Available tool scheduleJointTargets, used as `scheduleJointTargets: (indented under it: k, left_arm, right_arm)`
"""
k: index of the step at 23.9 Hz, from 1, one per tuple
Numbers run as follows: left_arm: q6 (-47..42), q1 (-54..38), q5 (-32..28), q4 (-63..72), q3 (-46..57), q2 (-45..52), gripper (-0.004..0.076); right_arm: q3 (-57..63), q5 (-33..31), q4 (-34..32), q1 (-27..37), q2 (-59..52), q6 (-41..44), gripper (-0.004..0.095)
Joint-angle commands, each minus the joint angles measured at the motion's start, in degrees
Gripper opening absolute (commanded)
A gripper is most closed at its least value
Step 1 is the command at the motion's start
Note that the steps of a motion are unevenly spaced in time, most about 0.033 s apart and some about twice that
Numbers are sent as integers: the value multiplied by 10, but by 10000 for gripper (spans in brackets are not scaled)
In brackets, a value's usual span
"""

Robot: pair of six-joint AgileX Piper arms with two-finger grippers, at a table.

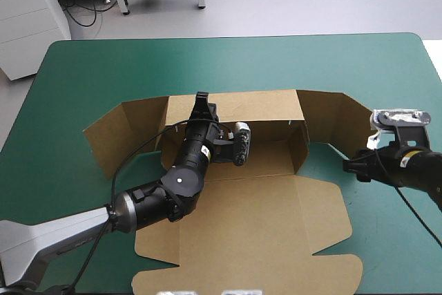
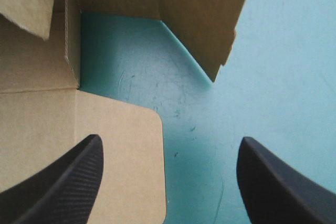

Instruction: Fold the box

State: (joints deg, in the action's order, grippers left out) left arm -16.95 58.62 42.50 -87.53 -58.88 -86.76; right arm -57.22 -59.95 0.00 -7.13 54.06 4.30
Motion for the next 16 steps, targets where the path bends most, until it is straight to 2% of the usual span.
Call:
scheduleJointTargets:
  k: [1,6,16]
  left_arm:
    - [2,5,-10,-17,-11,22,-32]
    - [2,5,-17,-17,-11,22,-32]
    - [2,5,-17,-17,-11,22,-32]
  right_arm:
    - [-75,15,0,4,41,-16,663]
    - [-252,-19,0,4,182,-43,663]
    - [-514,-96,0,10,389,-66,663]
